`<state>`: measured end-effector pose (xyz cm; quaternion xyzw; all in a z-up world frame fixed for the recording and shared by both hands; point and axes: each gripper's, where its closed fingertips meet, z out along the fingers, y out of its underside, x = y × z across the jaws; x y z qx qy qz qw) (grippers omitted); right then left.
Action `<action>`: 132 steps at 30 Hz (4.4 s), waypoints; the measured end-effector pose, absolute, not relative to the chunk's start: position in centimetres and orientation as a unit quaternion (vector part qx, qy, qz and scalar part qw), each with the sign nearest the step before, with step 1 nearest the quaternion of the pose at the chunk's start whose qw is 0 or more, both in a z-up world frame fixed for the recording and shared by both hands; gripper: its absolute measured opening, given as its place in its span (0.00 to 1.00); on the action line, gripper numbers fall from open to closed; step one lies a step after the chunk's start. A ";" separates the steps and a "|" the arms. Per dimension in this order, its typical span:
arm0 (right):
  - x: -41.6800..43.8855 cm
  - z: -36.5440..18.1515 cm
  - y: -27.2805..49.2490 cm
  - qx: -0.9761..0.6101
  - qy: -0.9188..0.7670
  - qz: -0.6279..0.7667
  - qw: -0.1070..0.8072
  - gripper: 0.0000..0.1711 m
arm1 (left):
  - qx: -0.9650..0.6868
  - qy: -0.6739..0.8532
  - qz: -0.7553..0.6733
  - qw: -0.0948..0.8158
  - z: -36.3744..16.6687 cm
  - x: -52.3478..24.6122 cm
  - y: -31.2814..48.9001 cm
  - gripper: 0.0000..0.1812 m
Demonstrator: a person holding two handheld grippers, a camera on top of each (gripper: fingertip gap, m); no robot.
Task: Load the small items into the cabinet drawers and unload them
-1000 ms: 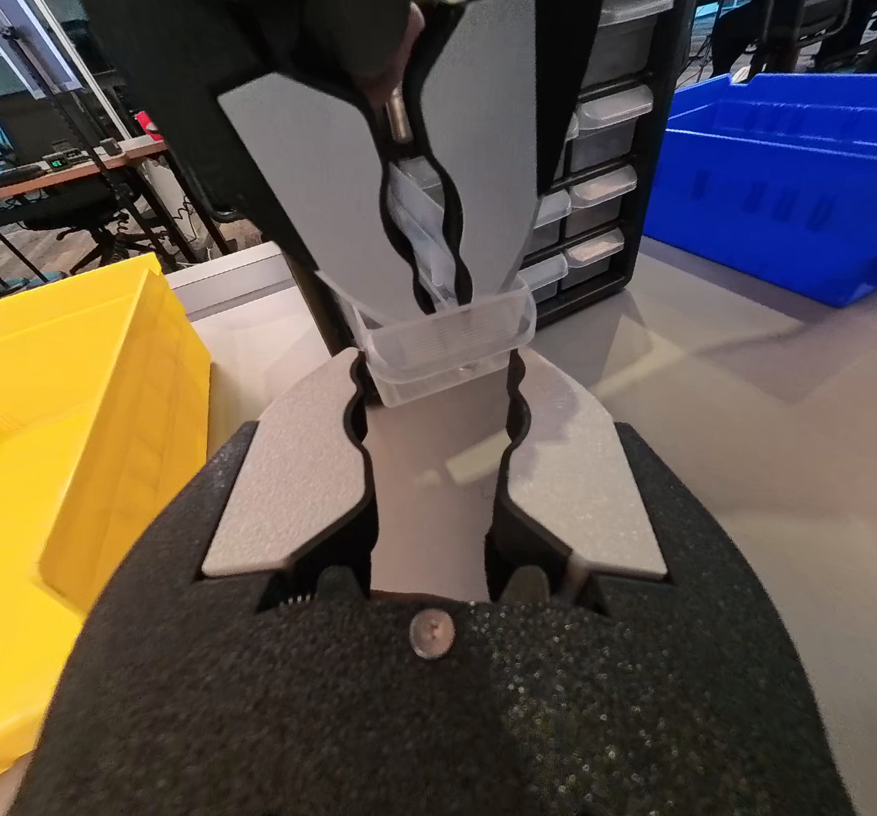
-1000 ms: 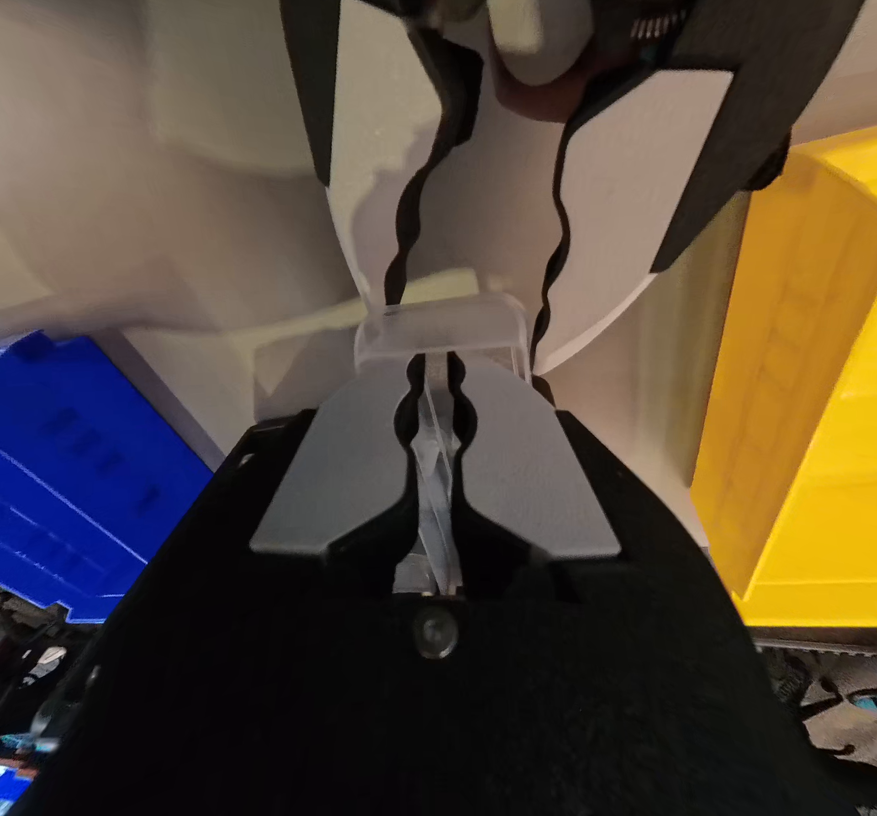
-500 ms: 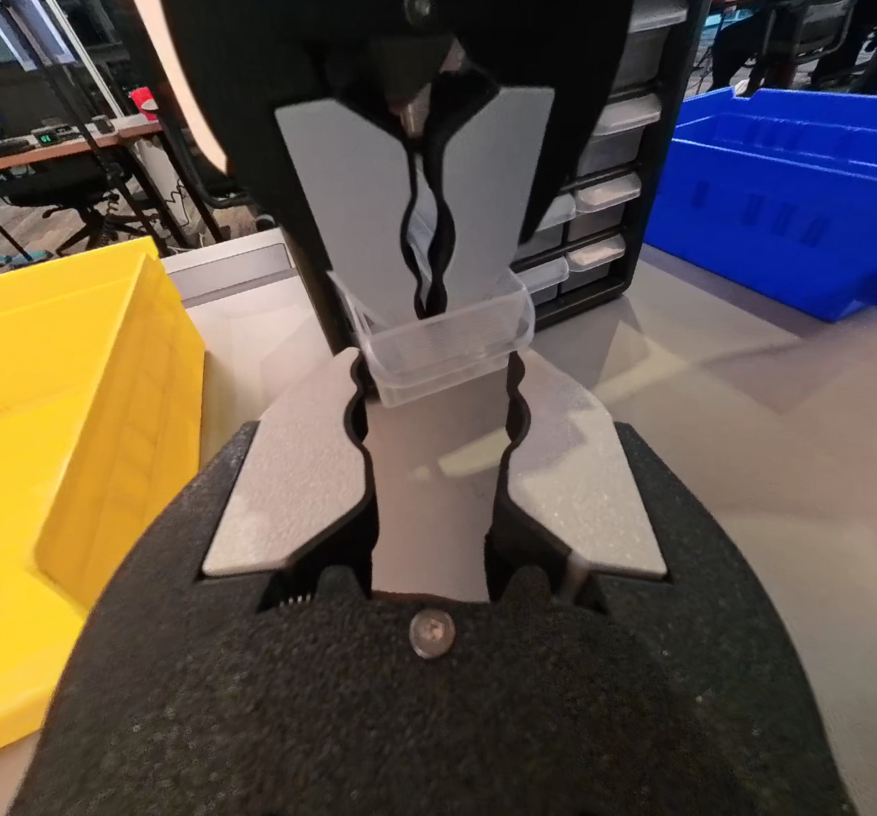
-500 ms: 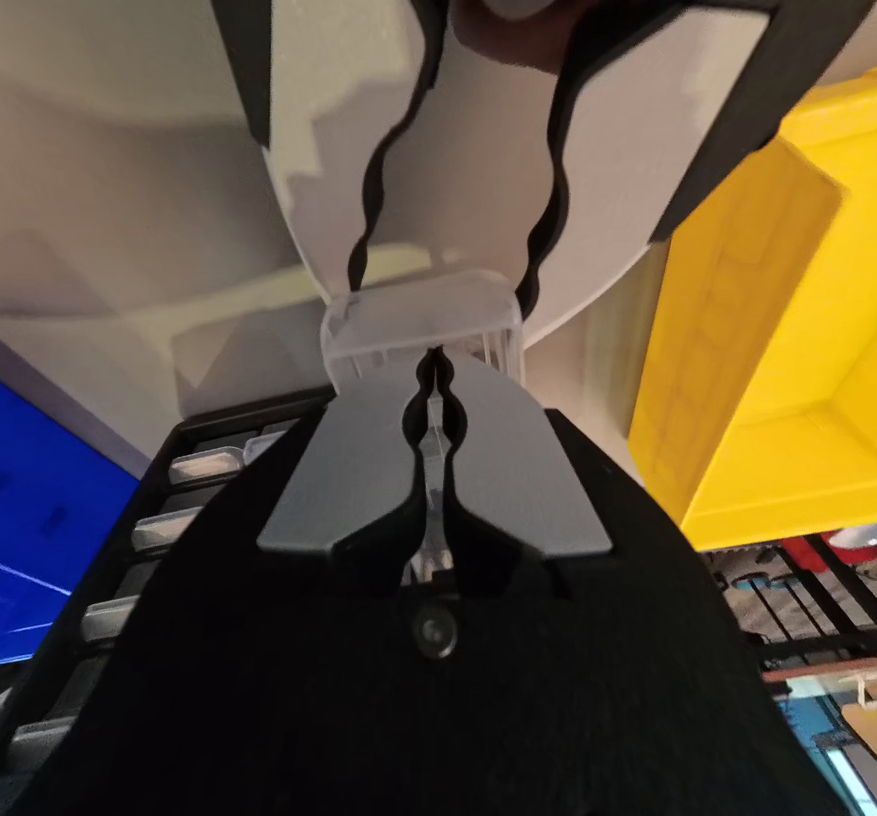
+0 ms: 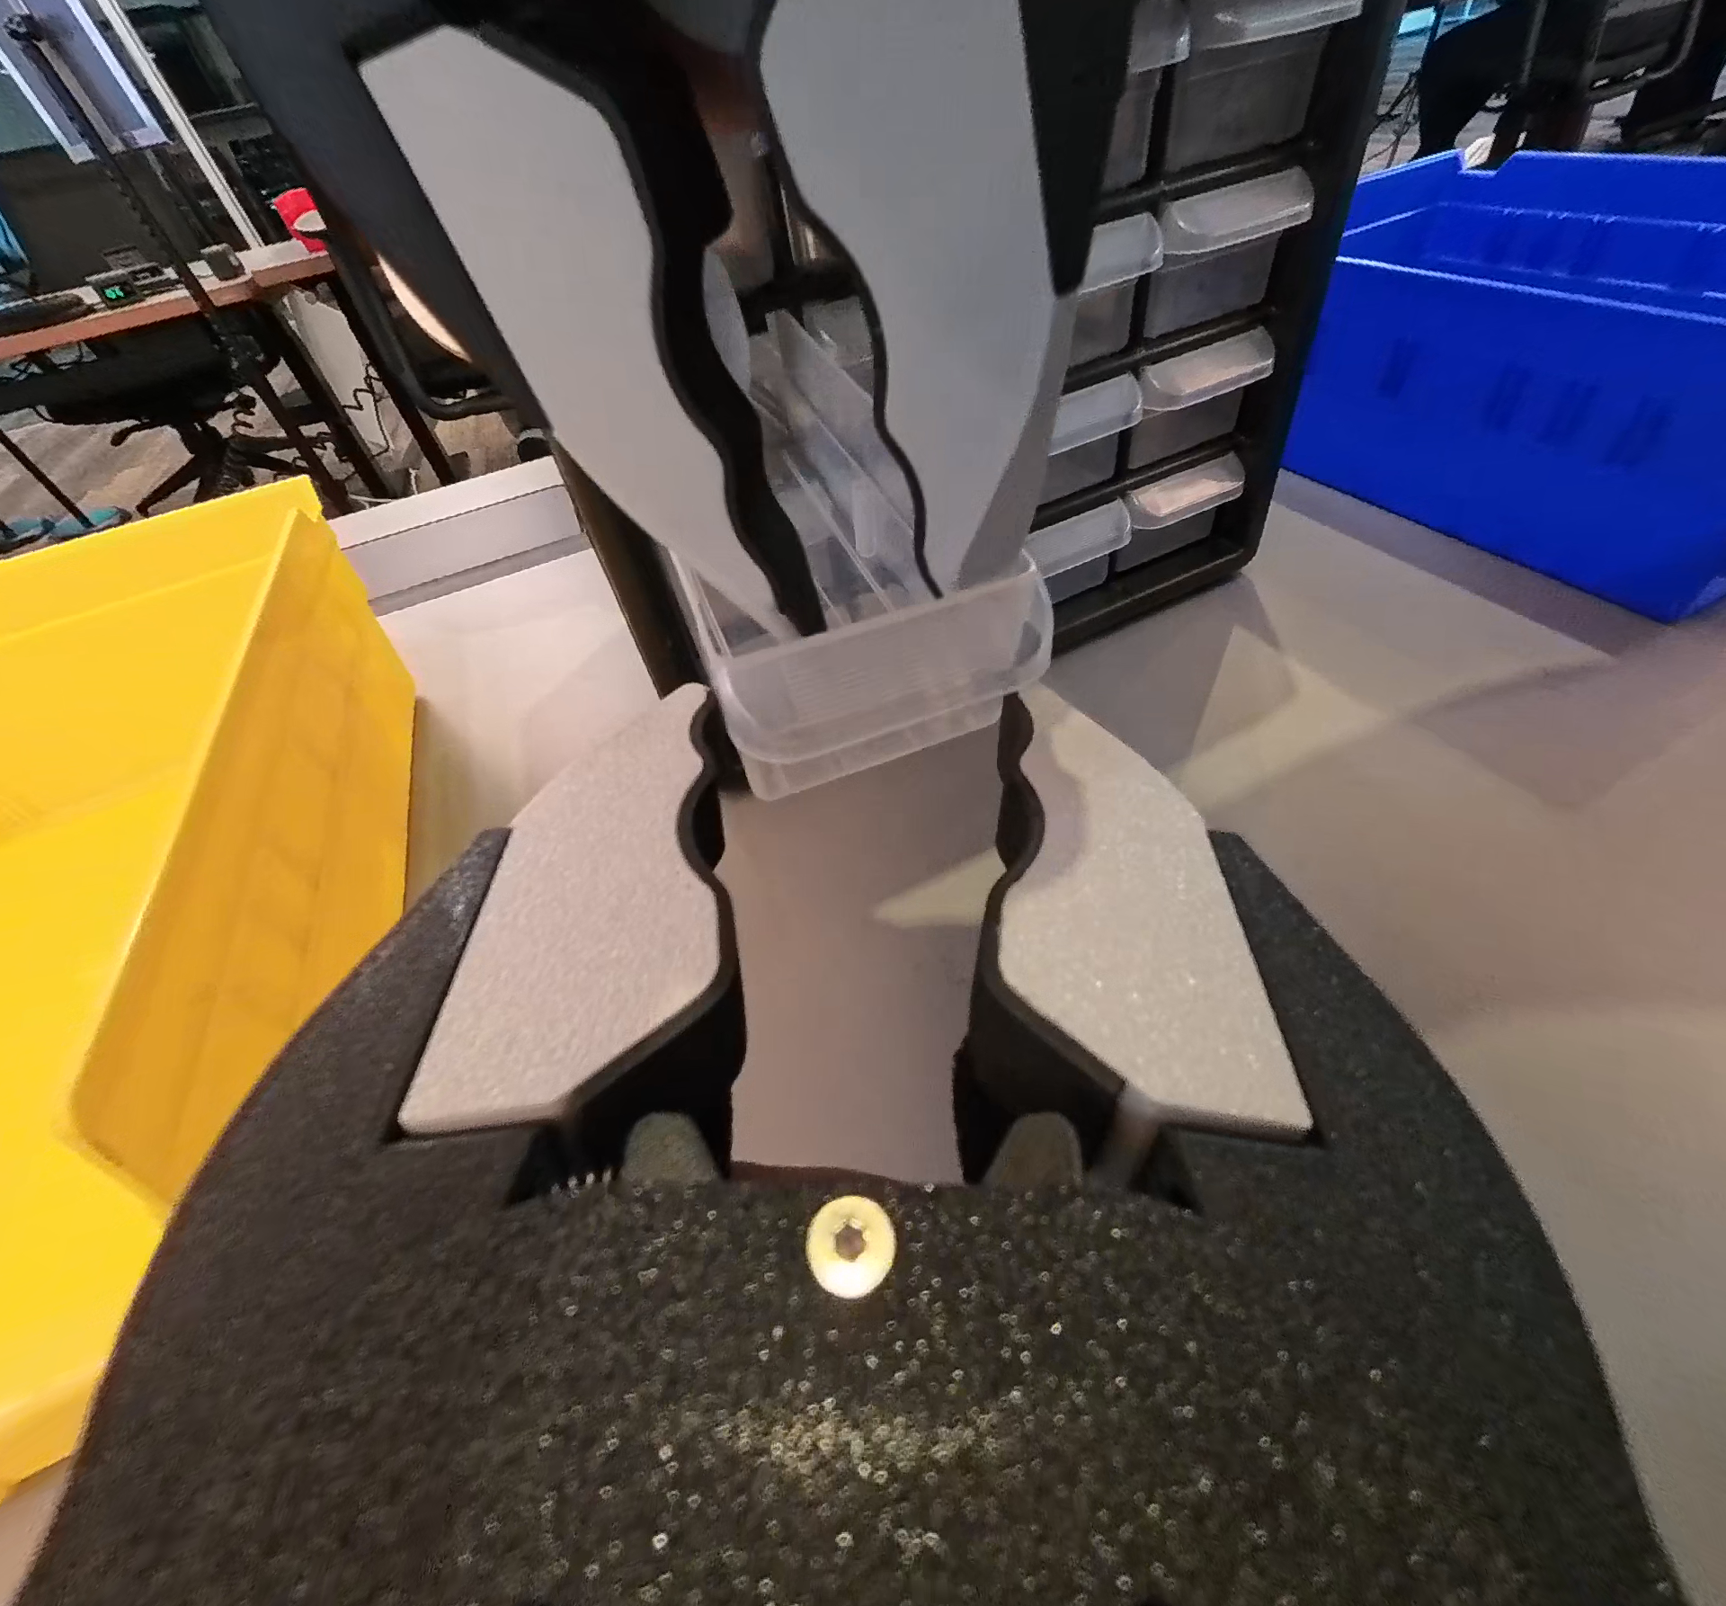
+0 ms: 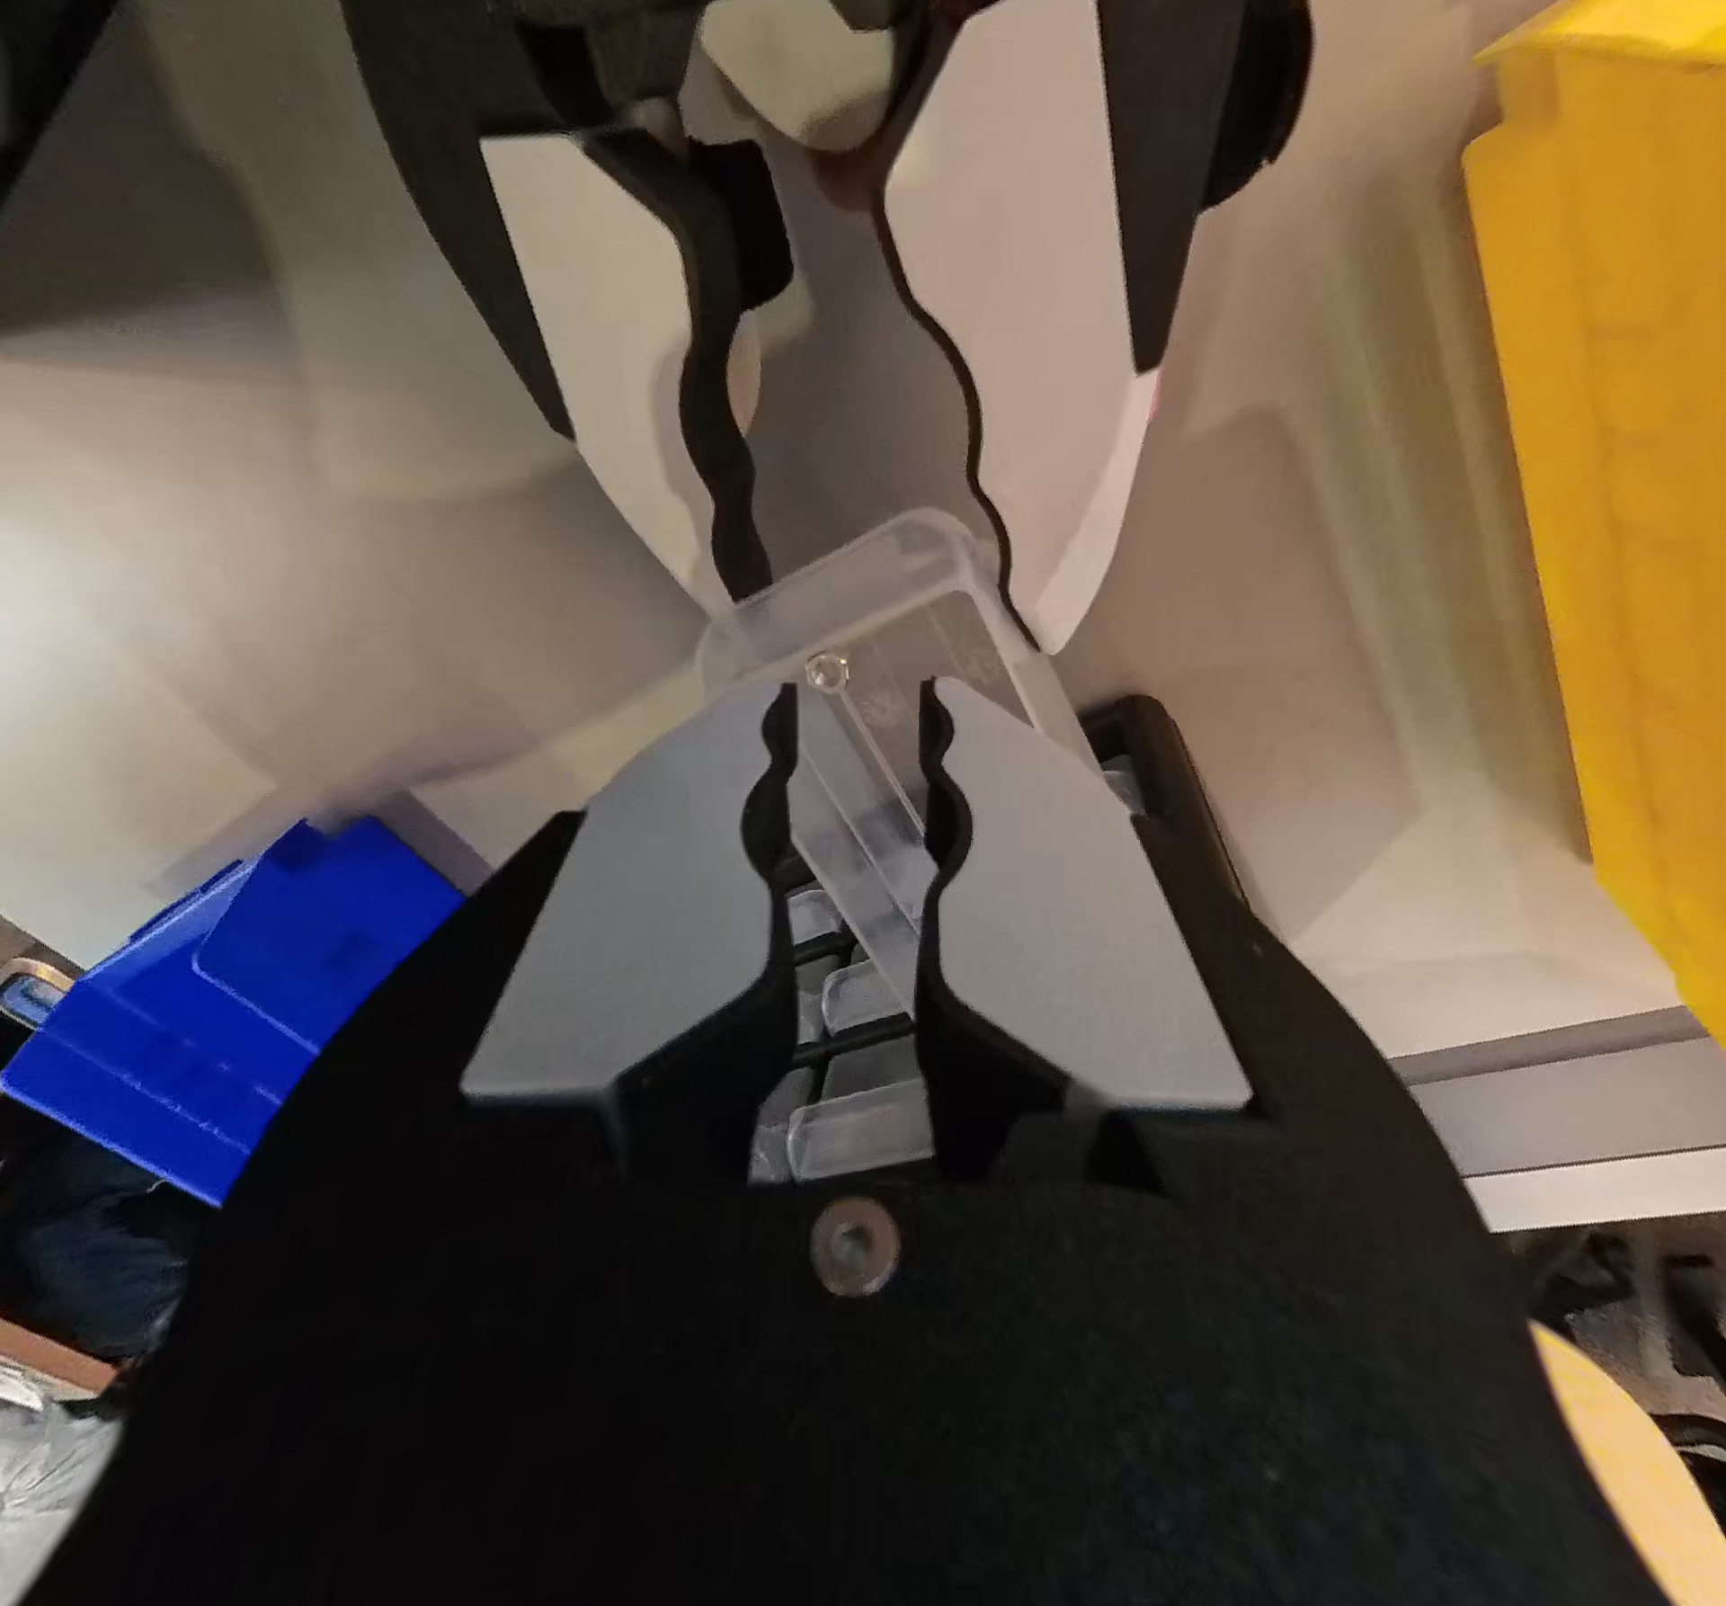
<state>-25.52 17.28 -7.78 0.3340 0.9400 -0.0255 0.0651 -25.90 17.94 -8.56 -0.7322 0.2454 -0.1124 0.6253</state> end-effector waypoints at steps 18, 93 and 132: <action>-26.8 -6.0 20.8 0.468 0.883 0.024 -0.024 0.04 | -0.730 0.240 -0.116 0.630 -8.4 -25.9 17.5 0.31; -24.9 -3.3 18.9 0.603 0.781 -0.093 0.134 0.00 | -0.712 0.179 -0.174 0.657 -4.8 -25.7 17.5 0.29; -22.8 -5.3 18.2 0.570 0.821 -0.044 -0.002 0.15 | -0.708 0.186 -0.131 0.669 -6.5 -24.1 16.6 0.25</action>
